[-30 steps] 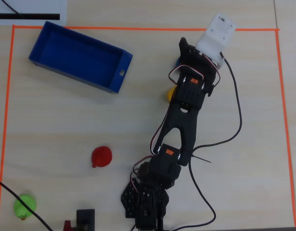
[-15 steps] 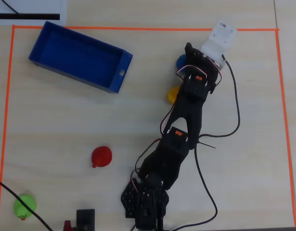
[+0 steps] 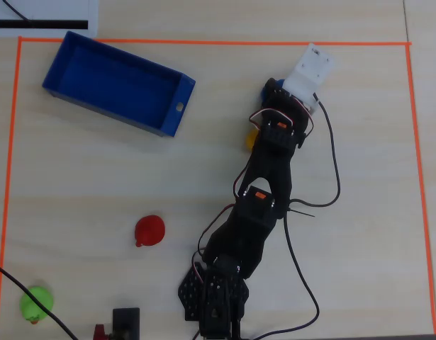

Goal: Grasp blue duck and put it into box.

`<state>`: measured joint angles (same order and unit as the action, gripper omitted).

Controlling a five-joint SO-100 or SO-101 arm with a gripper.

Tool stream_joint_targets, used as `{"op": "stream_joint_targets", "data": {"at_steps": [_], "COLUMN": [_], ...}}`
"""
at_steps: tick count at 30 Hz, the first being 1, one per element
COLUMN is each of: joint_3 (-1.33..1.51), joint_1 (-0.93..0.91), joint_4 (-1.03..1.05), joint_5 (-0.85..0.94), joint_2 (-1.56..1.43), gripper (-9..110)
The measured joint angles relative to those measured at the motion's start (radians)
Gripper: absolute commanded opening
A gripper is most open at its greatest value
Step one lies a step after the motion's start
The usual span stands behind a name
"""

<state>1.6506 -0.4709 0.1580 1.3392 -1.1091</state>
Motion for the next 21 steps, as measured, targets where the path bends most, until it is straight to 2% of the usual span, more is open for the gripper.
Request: {"op": "stream_joint_targets", "data": {"at_steps": [5, 8, 14, 21], "joint_3": [0.020, 0.008, -0.173, -0.486], "joint_1": [0.002, 0.000, 0.133, 0.502], "joint_4": [-0.048, 0.043, 0.479, 0.991], "joint_5": [-0.063, -0.149, -0.390, -0.637], "joint_2": [-0.008, -0.051, -0.296, -0.370], "gripper": [0, 0, 0, 0]}}
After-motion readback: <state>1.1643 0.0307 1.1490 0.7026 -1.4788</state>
